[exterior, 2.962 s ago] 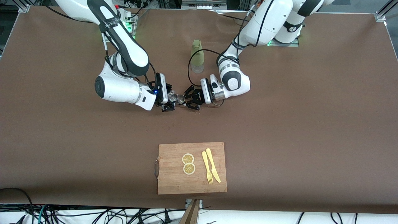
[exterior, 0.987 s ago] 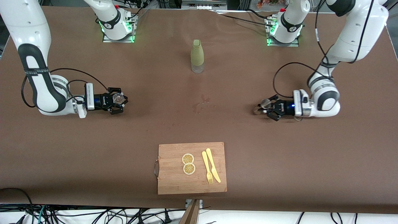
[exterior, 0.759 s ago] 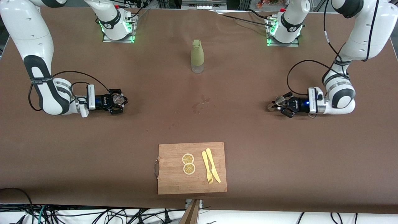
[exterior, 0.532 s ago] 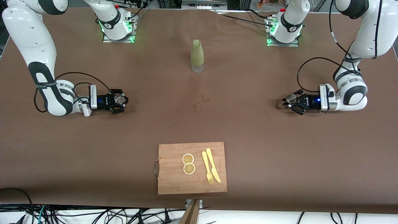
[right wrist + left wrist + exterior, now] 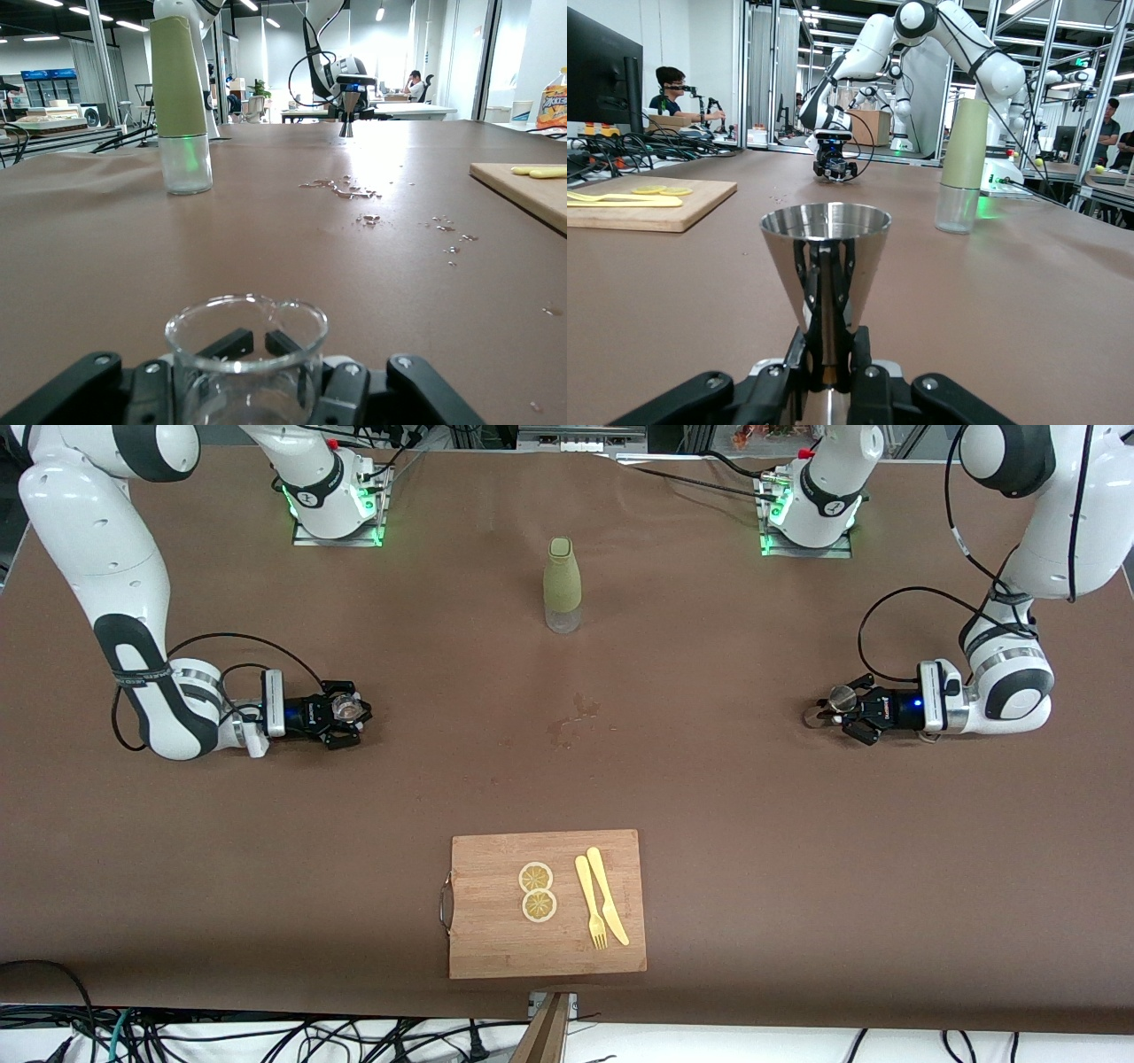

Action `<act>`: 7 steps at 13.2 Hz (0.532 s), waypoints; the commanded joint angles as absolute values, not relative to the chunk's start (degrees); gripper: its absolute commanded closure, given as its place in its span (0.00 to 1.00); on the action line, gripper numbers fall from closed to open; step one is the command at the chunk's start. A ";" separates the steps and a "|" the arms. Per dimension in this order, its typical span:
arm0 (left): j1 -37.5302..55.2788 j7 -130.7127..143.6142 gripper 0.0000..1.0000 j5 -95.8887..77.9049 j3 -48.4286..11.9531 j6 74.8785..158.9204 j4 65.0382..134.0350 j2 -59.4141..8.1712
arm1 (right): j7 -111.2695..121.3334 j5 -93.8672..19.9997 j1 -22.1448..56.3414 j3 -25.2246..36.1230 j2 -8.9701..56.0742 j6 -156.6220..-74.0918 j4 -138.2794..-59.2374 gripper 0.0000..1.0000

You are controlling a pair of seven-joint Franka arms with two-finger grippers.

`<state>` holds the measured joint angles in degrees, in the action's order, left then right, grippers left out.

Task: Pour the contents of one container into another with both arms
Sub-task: 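Lower the glass onto the table and open the right gripper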

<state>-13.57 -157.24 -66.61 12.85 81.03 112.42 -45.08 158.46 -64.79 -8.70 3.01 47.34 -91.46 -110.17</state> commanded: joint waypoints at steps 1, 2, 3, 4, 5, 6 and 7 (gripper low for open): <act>-14.76 -164.00 1.00 -64.25 13.45 78.49 110.57 -47.02 | 167.34 -65.39 -8.88 3.16 48.25 -90.09 -110.13 0.77; -14.77 -164.00 1.00 -64.16 13.71 78.57 110.39 -47.02 | 167.34 -64.96 -8.88 3.16 48.16 -90.09 -110.13 0.47; -14.77 -164.18 1.00 -64.16 13.97 78.84 109.87 -47.11 | 167.34 -64.60 -8.96 3.16 47.90 -90.00 -110.04 0.00; -14.77 -165.83 1.00 -64.16 14.06 78.92 109.78 -47.46 | 167.26 -64.16 -9.05 3.16 47.64 -90.09 -110.04 0.00; -14.77 -167.15 1.00 -64.25 14.06 79.19 109.69 -47.81 | 167.26 -64.16 -9.23 3.25 47.64 -90.26 -110.04 0.00; -14.77 -168.04 1.00 -64.25 14.06 79.19 109.34 -48.07 | 167.17 -64.16 -9.40 3.34 47.55 -90.61 -110.04 0.00; -14.77 -168.22 0.90 -64.25 14.15 79.36 108.99 -48.60 | 167.08 -63.99 -9.49 3.69 46.68 -90.79 -110.04 0.00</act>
